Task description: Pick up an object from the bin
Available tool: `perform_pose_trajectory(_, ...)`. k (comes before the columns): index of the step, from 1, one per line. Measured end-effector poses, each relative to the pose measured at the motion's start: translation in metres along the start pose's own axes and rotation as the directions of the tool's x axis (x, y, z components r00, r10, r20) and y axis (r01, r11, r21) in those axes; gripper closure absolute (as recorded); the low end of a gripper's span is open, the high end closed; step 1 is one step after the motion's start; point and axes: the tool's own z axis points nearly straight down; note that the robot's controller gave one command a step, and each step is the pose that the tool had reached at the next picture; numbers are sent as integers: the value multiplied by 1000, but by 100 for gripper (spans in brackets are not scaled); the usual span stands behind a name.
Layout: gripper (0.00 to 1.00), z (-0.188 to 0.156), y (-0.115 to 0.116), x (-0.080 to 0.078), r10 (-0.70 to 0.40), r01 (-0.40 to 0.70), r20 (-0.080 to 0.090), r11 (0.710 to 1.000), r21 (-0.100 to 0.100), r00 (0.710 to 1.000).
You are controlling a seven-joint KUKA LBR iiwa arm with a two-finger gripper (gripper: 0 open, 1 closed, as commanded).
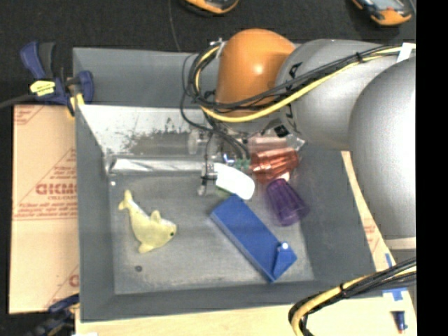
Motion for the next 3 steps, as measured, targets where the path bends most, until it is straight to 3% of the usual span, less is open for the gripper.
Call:
perform_pose_trajectory(1, 0, 31, 25, 64, -48, 48, -15, 999, 3, 999)
perform_pose_trajectory(2, 0, 80, 74, 78, -125, 125, 7, 992, 3, 992)
perform_pose_trajectory(3, 0, 98, 94, 86, -142, 142, -6, 990, 2, 990)
